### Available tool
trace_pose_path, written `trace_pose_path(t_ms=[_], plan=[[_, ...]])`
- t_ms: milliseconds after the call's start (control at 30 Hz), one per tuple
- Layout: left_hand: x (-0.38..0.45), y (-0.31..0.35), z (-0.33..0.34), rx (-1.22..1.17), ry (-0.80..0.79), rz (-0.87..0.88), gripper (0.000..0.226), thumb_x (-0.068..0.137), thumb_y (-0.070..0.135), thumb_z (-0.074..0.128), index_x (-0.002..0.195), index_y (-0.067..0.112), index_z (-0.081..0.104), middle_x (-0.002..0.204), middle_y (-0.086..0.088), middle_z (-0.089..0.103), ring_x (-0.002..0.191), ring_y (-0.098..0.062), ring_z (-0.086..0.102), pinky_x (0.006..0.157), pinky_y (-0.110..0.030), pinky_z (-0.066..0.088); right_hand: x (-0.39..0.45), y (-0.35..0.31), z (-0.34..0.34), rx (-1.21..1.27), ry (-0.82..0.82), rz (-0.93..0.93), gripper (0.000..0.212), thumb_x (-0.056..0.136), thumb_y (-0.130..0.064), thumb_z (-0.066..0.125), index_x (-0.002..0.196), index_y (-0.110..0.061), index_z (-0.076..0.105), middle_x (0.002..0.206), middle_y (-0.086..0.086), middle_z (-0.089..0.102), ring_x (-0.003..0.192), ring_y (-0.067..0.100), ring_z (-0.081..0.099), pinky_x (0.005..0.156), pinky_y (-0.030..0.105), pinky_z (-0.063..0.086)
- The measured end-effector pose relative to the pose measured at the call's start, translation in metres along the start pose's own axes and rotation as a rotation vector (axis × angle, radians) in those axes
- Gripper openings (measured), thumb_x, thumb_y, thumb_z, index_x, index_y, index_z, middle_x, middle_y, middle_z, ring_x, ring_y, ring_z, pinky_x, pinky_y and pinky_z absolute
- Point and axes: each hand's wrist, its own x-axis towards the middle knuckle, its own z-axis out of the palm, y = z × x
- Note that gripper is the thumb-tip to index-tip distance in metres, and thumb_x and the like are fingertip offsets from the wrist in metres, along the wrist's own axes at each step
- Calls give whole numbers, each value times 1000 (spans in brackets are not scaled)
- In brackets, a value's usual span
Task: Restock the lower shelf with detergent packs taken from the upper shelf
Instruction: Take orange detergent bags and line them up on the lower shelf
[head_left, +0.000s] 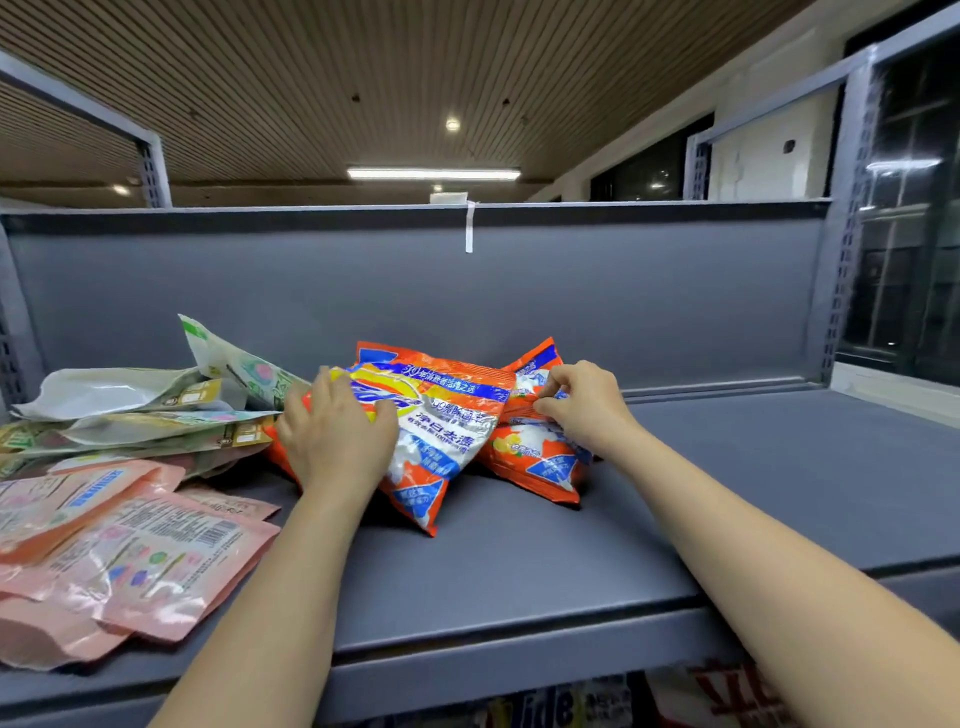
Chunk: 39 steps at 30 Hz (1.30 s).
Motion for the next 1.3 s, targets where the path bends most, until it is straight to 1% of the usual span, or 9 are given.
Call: trace_pose_path(t_ms=[167,333,467,533,633,833,1067,1200,1300], plan=[[4,-8,-5,221,72,-148,68,80,61,51,120,7,58,121,-22,58,114,-36,48,93,-42,30,-7,5,-21,132,-66,203,23,71,-25,70,61,-15,52,67,-1,53,67,17,50,61,32,41],[4,-15,-7,62,-50,-281,63,83,63,42,108,10,64,111,-20,66,108,-36,58,95,-40,30,-1,22,-20,292,-71,562,62,78,-59,63,112,-8,58,111,5,60,100,27,61,84,33,50],[2,-17,-8,-202,-152,-381,52,85,49,48,107,6,66,113,-18,64,104,-37,57,84,-37,38,5,15,-13,501,-196,666,43,81,-46,69,107,-11,65,106,10,70,76,22,67,64,32,54],[0,-18,-8,-294,-217,-414,46,86,43,48,110,6,64,114,-17,63,103,-37,56,78,-34,38,8,11,-15,541,-217,683,42,82,-37,72,111,-8,63,108,13,69,81,25,66,64,34,54],[-3,-17,-10,-342,-201,-438,38,92,32,44,115,8,62,120,-18,60,108,-39,53,78,-33,34,7,5,-16,638,-183,643,33,84,-18,70,113,-4,62,103,16,70,72,24,66,66,35,55],[-11,-13,-20,-435,84,-529,37,96,21,36,126,12,55,130,-19,55,116,-43,48,93,-41,37,-5,-14,-23,692,75,150,21,79,4,58,79,-17,55,84,8,67,72,22,64,61,31,54],[-6,-16,-25,-544,185,-669,49,95,34,32,116,-1,60,124,-23,58,113,-42,52,90,-43,39,-34,-26,-27,620,361,200,16,63,-12,42,54,-20,32,55,-6,39,62,20,34,56,33,27],[-9,-19,-24,-623,205,-689,56,84,44,33,103,3,64,111,-18,63,100,-38,55,79,-40,38,-58,-43,-13,591,343,217,23,65,-39,46,56,-18,42,58,-4,48,62,19,41,59,35,33],[-15,-18,-30,-717,211,-688,44,78,46,35,84,9,60,93,-9,61,84,-31,53,72,-36,38,-71,-44,-2,498,398,206,28,78,-37,50,59,-20,40,65,1,54,68,26,47,61,34,34]])
